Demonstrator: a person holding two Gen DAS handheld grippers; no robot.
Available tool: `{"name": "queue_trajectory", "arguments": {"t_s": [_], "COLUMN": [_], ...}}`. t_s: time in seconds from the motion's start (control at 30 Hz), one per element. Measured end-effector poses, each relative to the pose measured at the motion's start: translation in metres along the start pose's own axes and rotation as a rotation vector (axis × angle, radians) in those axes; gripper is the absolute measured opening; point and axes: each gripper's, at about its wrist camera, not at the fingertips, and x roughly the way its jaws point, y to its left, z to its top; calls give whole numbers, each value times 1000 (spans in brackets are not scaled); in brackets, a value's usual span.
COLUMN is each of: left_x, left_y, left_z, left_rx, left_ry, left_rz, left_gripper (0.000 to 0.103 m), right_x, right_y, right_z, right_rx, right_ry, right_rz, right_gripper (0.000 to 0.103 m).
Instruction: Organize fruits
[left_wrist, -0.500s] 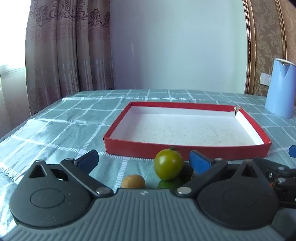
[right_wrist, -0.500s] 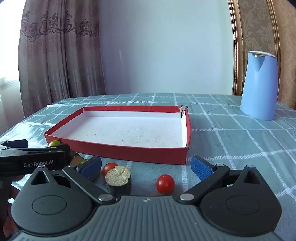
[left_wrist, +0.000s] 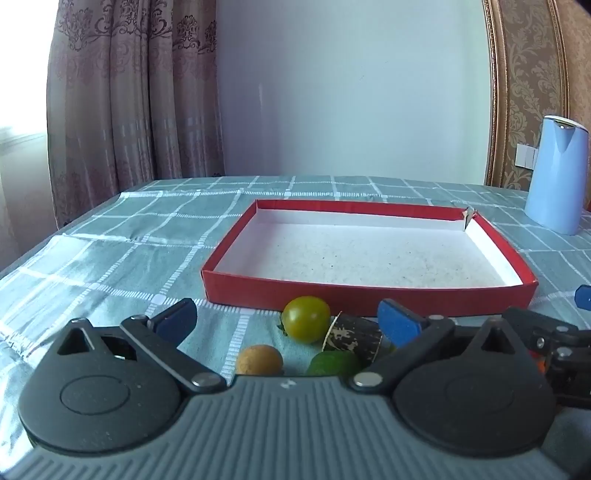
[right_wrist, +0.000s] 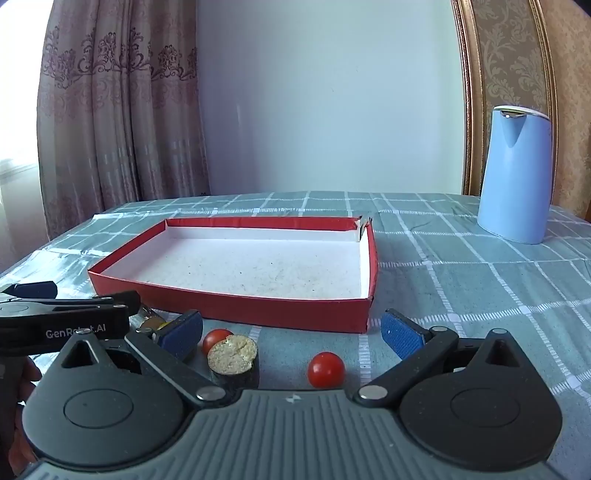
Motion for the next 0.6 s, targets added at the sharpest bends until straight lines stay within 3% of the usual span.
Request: {"name": "queue_trajectory", "arguments": {"t_s": [0.6], "left_x": [-1], "left_y": [-1], "left_z": [-2], "left_rx": [-3], "left_ry": [12], "left_rz": [-19], "left_gripper": [103], "right_x": [-6], "right_y": [2], "right_z": [-1], "right_rx": [-34], "right_ry": [3], "right_rz": [14], "right_gripper": [103]}}
